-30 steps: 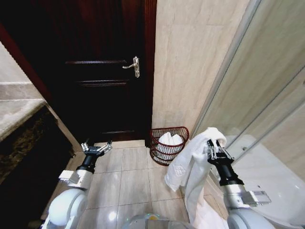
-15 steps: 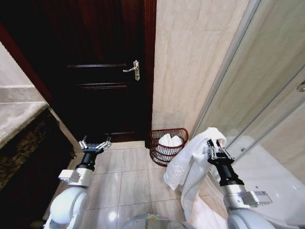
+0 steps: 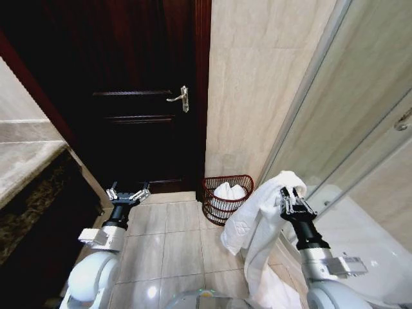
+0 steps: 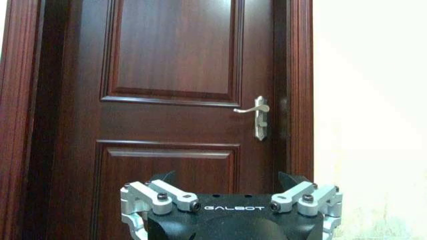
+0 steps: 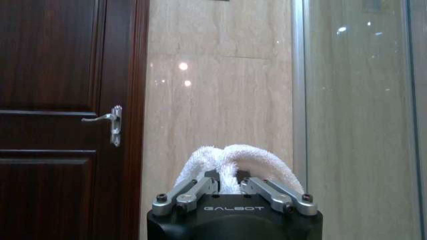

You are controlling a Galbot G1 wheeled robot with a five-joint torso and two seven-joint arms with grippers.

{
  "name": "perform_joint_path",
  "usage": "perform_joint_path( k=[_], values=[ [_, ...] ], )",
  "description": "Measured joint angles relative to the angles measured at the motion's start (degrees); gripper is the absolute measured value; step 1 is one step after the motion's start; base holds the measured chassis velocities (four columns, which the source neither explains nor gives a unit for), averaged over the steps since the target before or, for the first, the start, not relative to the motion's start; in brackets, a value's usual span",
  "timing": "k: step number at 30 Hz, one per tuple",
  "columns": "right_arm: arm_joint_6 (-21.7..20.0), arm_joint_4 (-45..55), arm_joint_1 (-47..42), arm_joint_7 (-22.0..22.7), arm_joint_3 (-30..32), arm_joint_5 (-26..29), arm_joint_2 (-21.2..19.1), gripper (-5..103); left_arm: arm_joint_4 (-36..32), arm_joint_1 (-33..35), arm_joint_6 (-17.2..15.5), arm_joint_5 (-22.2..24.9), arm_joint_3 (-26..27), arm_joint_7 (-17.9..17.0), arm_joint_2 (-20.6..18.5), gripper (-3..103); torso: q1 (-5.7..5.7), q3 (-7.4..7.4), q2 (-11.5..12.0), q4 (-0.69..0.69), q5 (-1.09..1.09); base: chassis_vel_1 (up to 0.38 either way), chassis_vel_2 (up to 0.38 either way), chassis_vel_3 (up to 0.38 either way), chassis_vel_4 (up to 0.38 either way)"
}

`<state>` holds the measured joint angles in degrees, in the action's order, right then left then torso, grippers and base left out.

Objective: Discard the used towel into the hamper.

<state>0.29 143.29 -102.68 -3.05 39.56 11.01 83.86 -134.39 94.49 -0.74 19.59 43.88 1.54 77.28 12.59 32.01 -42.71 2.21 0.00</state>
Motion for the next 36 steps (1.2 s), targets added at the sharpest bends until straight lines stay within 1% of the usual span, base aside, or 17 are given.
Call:
perform_joint_path(
  k=[4, 9, 13, 18, 25, 32, 34, 36],
  values=[
    [0.0, 0.0, 0.0, 0.0, 0.0, 0.1, 0.0, 13, -0.3, 0.0, -0.3, -0.1, 0.0, 0.0, 0.3, 100, 0.56, 0.68, -1.2, 0.00, 0.00, 0.000, 0.000, 0.000, 0.000],
    [0.0, 0.0, -0.2, 0.0, -0.1, 0.1, 0.0, 13, -0.5, 0.4, -0.3, -0.5, 0.0, 0.0, 0.6, 100, 0.99, 1.27, -2.3, 0.00, 0.00, 0.000, 0.000, 0.000, 0.000],
    [0.1, 0.0, -0.7, -0.1, -0.1, 0.1, 0.0, 13, -0.8, 0.9, 0.0, -1.1, 0.0, 0.0, 1.2, 100, 1.61, 1.99, -3.6, 0.00, 0.00, 0.000, 0.000, 0.000, 0.000],
    [0.0, 0.0, -0.7, -0.1, -0.2, 0.0, 0.1, 13, -1.0, 1.1, 0.1, -1.2, 0.0, 0.1, 1.4, 100, 2.01, 2.52, -4.5, 0.00, 0.00, 0.000, 0.000, 0.000, 0.000],
    [-0.1, 0.0, -0.9, -0.1, -0.4, -0.6, 0.7, 13, -1.4, 0.9, 0.1, -1.2, -0.1, 0.4, 1.9, 100, 2.86, 3.62, -6.5, 0.00, 0.00, 0.000, 0.000, 0.000, 0.000],
    [-0.1, -0.1, -1.3, -0.1, -0.3, -0.8, 1.2, 13, -1.6, 1.1, 0.1, -1.0, 0.0, 0.5, 1.4, 100, 3.72, 4.70, -8.4, 0.00, 0.00, 0.000, 0.000, 0.000, 0.000],
    [-0.1, -0.1, -1.3, -0.1, -0.3, -0.9, 1.3, 13, -1.6, 1.1, 0.1, -0.9, 0.0, 0.5, 1.3, 100, 3.82, 4.82, -8.6, 0.00, 0.00, 0.000, 0.000, 0.000, 0.000],
    [-0.1, -0.1, -1.5, -0.1, -0.4, -1.1, 1.6, 13, -1.6, 1.2, 0.1, -0.8, 0.1, 0.5, 1.2, 100, 4.17, 5.30, -9.5, 0.00, 0.00, 0.000, 0.000, 0.000, 0.000]
  ],
)
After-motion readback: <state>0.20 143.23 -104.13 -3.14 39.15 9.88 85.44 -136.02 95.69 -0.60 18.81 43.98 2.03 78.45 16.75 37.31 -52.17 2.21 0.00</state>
